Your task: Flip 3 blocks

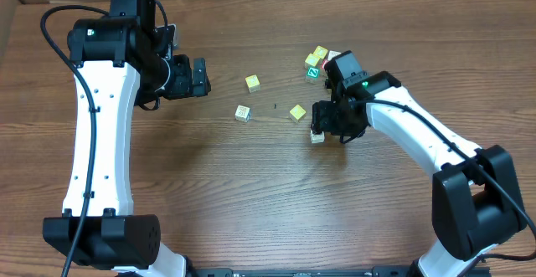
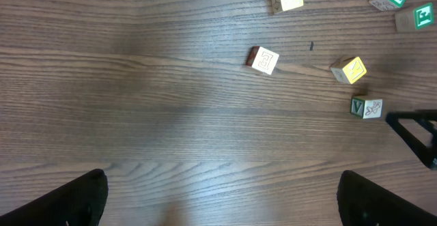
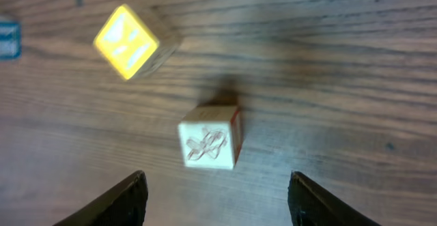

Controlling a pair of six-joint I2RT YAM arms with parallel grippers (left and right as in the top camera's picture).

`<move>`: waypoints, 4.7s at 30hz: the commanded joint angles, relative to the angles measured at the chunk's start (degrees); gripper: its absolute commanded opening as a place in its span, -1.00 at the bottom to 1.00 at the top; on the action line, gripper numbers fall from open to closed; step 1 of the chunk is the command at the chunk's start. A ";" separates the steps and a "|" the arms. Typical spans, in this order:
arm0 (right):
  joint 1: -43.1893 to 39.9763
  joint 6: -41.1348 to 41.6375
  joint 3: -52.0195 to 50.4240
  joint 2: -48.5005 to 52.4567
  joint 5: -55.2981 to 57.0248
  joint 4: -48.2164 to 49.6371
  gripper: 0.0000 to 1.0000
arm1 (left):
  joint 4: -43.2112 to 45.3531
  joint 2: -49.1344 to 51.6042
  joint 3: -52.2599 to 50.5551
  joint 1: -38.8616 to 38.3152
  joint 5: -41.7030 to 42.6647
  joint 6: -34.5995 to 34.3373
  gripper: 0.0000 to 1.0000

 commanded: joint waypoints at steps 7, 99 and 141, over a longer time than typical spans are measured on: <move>4.04 6.43 -2.73 0.90 10.54 5.68 0.32 | -0.07 0.50 1.16 0.31 -0.39 -0.59 1.00; 17.86 19.63 0.04 6.03 9.29 -7.28 -0.13 | -0.04 0.50 1.16 0.31 -0.39 -0.59 0.99; 10.14 -8.00 14.01 13.29 17.92 5.90 0.55 | -0.04 0.50 1.16 0.31 -0.39 -0.59 0.99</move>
